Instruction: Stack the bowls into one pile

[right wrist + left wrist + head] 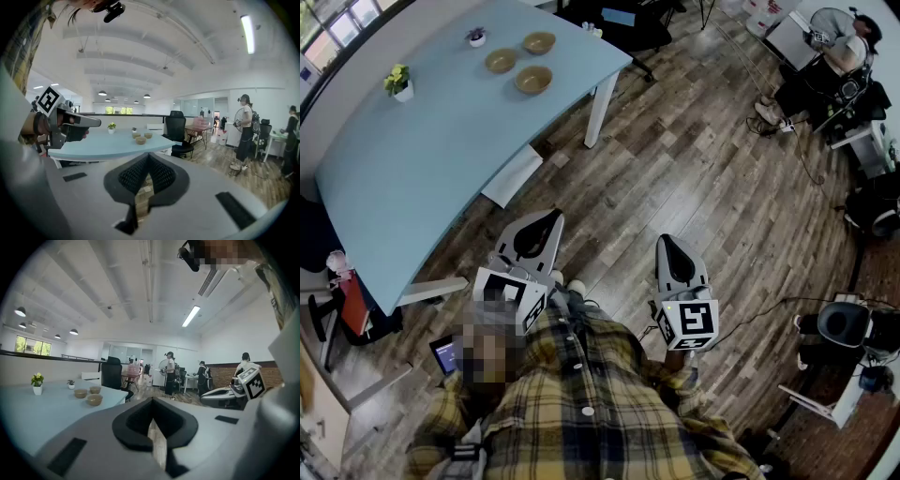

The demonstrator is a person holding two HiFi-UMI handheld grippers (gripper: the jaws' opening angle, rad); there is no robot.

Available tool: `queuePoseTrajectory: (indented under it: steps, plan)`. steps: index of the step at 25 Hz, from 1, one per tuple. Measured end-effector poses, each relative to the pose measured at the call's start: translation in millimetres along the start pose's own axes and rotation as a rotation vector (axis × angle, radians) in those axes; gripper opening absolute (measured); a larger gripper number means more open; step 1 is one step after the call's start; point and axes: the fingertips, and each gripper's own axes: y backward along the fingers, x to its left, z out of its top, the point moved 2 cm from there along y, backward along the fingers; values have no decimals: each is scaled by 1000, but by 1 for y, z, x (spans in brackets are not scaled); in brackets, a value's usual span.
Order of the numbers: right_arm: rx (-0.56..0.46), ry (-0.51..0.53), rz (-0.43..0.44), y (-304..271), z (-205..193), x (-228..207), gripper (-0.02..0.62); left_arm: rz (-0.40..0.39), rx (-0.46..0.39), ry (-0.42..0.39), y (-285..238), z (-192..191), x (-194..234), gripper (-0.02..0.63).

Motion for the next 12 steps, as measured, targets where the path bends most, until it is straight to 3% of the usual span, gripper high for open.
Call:
queuePoseTrajectory:
  steps: [5, 8, 12]
  plan:
    - [-36, -35, 18, 7, 0, -7, 9, 13, -13, 4, -2, 0, -2, -5]
    - [-62, -92, 26, 11, 1, -14, 60, 28, -21, 5, -2, 1, 0, 107]
    - [-74, -150, 36, 6, -3, -19, 132, 42, -17, 5, -8, 0, 8, 164]
